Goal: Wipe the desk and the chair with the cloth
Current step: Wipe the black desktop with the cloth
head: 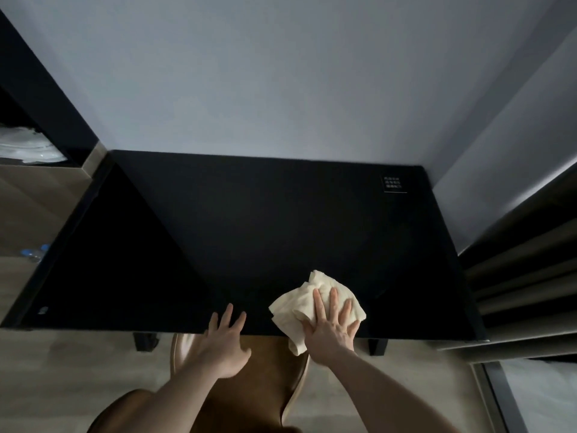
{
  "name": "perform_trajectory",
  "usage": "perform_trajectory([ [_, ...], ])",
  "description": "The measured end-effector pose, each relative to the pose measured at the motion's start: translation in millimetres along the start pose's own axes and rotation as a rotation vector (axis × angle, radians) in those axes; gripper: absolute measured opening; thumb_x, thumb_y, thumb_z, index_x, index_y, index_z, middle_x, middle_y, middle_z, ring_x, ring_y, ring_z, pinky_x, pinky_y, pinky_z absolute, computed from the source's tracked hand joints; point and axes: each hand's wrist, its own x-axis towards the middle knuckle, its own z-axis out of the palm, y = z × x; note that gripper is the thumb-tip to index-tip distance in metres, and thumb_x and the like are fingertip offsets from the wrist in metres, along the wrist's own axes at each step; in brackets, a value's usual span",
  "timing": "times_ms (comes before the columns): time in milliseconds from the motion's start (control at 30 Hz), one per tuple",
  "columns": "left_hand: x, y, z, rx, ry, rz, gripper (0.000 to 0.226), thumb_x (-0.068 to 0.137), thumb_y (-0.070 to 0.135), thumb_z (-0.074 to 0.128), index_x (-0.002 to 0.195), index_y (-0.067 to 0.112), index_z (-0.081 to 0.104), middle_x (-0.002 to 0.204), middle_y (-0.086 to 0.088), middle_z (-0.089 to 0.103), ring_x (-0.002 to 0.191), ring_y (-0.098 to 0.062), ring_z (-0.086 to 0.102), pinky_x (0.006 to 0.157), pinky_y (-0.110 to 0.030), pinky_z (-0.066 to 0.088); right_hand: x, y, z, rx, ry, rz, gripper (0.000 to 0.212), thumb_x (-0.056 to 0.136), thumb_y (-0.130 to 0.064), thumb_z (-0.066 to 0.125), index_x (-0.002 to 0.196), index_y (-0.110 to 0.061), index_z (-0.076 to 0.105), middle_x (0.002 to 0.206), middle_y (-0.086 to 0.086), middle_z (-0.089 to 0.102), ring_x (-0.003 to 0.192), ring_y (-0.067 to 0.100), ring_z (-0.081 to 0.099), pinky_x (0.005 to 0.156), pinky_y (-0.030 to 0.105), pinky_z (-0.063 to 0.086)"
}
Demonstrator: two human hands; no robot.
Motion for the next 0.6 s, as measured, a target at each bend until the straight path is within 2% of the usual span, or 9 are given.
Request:
perform_trajectory([
  [133, 11.2, 16.1, -1.3, 0.062, 0.055, -0.001, 0.097, 0.102, 0.05, 0.06, 0.168, 0.034, -0.009, 0.174, -0.005, -0.023, 0.16, -0.042, -0.011, 0.13, -0.054, 0.018, 7.2, 10.9, -4.5, -0.011, 0.012, -0.028, 0.075, 0.102, -0.076, 0.009, 0.162, -0.047, -0.026, 0.17, -0.001, -0.038, 0.154, 0.041, -0.036, 0.125, 0.07, -0.01],
  [267, 13.9, 28.9, 4.5, 0.061, 0.046, -0.035, 0.1, 0.101, 0.049, 0.062, 0.168, 0.032, -0.011, 0.174, -0.005, -0.023, 0.161, -0.04, -0.01, 0.129, -0.054, 0.02, 15.2, 39.5, -16.4, -0.038, 0.012, -0.028, 0.076, 0.101, -0.077, 0.008, 0.161, -0.047, -0.027, 0.171, -0.002, -0.037, 0.155, 0.041, -0.034, 0.125, 0.071, -0.009],
  [433, 23.2, 60.4, -0.6, 0.1, 0.017, 0.014, 0.098, 0.101, 0.049, 0.062, 0.168, 0.033, -0.009, 0.174, -0.004, -0.022, 0.162, -0.037, -0.008, 0.13, -0.053, 0.018, 27.6, 78.5, -38.5, -0.032, 0.005, -0.048, 0.076, 0.101, -0.076, 0.009, 0.16, -0.048, -0.028, 0.17, -0.003, -0.038, 0.153, 0.039, -0.038, 0.126, 0.07, -0.009],
  [500, 29.8, 85.7, 0.7, 0.074, 0.018, 0.002, 0.1, 0.101, 0.053, 0.062, 0.168, 0.033, -0.009, 0.174, -0.005, -0.022, 0.162, -0.039, -0.009, 0.129, -0.054, 0.019, 33.9, 95.3, -46.5, -0.049, 0.003, -0.082, 0.075, 0.102, -0.075, 0.01, 0.159, -0.047, -0.03, 0.168, -0.004, -0.041, 0.151, 0.038, -0.041, 0.125, 0.07, -0.01],
  [600, 42.9, 128.0, 8.4, 0.014, 0.018, -0.089, 0.111, 0.095, 0.07, 0.059, 0.167, 0.027, -0.014, 0.173, -0.011, -0.025, 0.16, -0.044, -0.011, 0.129, -0.058, 0.019, 47.3, 128.7, -65.4, -0.092, -0.014, -0.155, 0.075, 0.102, -0.077, 0.009, 0.158, -0.048, -0.031, 0.164, -0.006, -0.045, 0.151, 0.037, -0.041, 0.125, 0.069, -0.013],
])
